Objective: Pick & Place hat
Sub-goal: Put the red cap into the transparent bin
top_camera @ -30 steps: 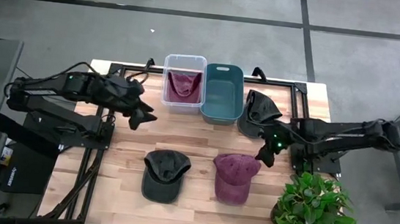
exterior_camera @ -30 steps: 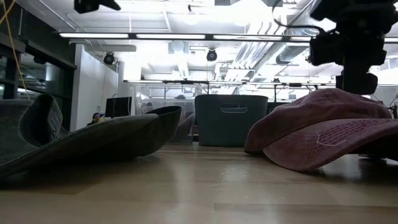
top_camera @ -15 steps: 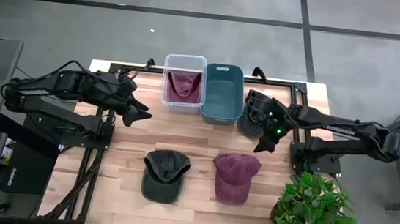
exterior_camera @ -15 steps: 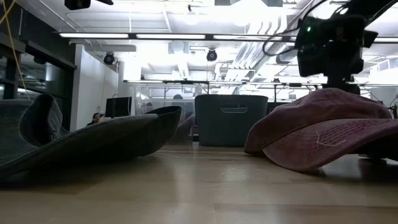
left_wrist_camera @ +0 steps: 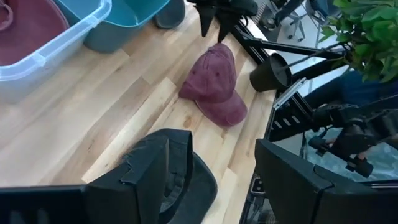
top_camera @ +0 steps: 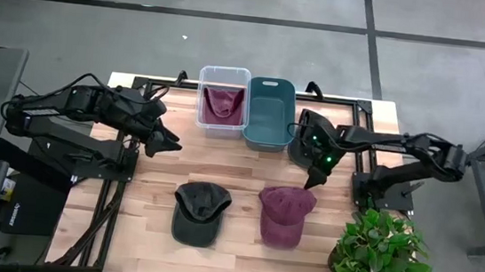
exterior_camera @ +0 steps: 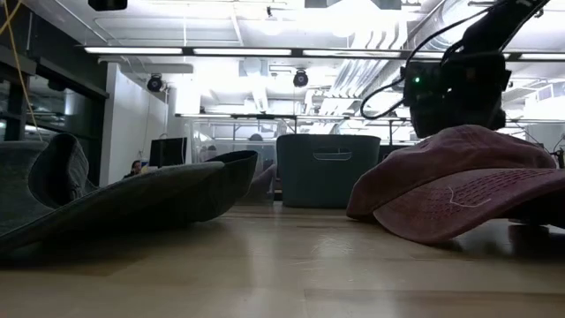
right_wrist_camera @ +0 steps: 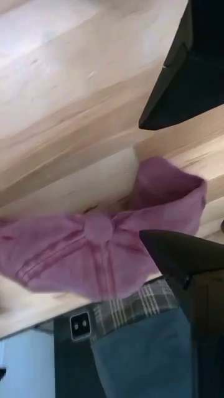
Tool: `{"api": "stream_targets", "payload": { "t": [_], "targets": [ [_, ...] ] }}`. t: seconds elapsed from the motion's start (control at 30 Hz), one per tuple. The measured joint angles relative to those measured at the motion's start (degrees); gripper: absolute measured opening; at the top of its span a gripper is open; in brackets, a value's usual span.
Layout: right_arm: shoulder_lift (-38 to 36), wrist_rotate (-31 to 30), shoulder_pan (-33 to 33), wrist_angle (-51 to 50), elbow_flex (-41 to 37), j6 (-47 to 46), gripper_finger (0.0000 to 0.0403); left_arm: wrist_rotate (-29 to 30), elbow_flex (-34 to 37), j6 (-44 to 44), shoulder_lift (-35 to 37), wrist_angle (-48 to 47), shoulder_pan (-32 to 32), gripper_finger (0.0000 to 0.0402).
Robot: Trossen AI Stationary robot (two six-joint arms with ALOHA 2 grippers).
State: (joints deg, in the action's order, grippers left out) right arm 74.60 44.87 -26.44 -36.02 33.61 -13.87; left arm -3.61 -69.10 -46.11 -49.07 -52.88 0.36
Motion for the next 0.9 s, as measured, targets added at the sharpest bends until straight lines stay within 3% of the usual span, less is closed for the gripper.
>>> {"api": "stream_targets", "payload": {
  "t": [0.23,0.67,0.9],
  "targets": [
    [3.09,6.09,3.91,5.19,0.00,-2.17,0.0277,-0.10,0.00,-0.68,-0.01,-0.43,0.00,0.0223],
    [6.48,7.78,13.20,15.80,0.00,-10.64,0.0275,-0.81,0.00,-0.72,-0.01,-0.85,0.00,0.0223],
    [6.48,8.56,15.48,22.55,0.00,-16.32,0.0248,-0.88,0.00,-2.52,-0.01,-0.79,0.00,0.0223]
  ]
}}
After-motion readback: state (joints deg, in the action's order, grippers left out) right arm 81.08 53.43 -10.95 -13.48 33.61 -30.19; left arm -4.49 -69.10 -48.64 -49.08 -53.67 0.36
